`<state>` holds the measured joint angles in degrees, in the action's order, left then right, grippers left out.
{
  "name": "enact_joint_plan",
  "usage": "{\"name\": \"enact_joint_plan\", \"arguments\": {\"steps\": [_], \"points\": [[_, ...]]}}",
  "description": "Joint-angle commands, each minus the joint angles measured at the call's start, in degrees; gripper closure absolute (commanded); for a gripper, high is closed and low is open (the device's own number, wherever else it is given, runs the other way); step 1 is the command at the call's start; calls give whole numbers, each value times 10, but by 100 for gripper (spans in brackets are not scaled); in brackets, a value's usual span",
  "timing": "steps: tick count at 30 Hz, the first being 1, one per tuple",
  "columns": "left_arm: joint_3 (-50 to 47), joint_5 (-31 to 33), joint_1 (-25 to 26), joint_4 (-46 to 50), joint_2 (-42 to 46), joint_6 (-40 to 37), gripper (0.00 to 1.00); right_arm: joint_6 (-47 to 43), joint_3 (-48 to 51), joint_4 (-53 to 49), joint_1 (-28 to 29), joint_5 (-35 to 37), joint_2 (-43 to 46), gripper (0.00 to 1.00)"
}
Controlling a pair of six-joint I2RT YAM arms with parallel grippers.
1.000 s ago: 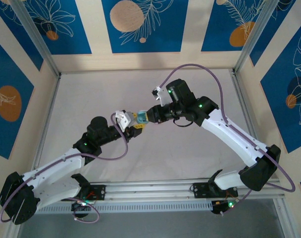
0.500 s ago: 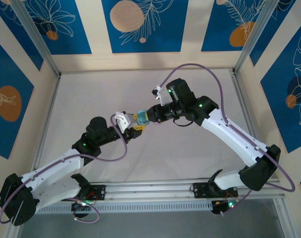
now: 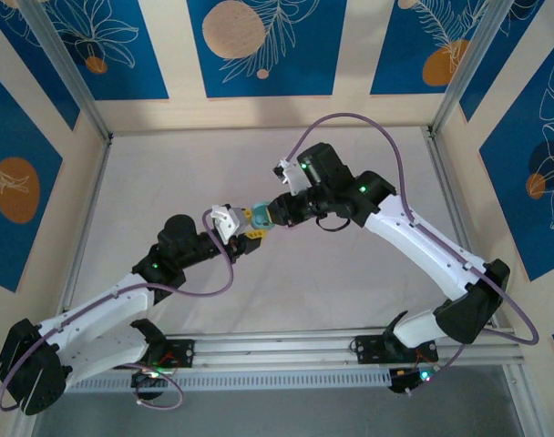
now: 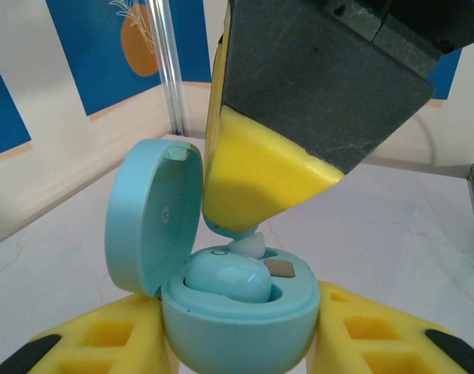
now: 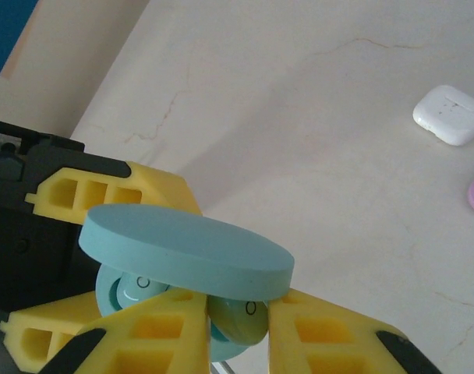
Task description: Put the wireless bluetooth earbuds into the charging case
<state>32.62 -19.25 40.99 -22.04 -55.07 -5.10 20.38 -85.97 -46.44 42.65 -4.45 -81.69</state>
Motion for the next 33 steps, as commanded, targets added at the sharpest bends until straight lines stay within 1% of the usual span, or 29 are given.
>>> {"name": "enact_joint_plan", "arguments": {"steps": [1,6,11,21,28,33], "points": [[-2,-6,3,-52,9,-9,60,-20,-24,-23,5,12,-11,78],[-2,-2,3,-61,6,-7,60,-28,-39,-45,8,-7,-25,78],[-5,5,3,-72,7,-5,60,-31,-45,-58,10,-6,-33,77],[-6,4,3,-78,8,-1,60,-25,-51,-50,8,-17,-31,70],[-7,6,2,-76,10,1,60,-23,-50,-47,3,-29,-25,70],[-6,11,2,-77,8,2,60,-21,-47,-38,3,-41,-18,73]]}}
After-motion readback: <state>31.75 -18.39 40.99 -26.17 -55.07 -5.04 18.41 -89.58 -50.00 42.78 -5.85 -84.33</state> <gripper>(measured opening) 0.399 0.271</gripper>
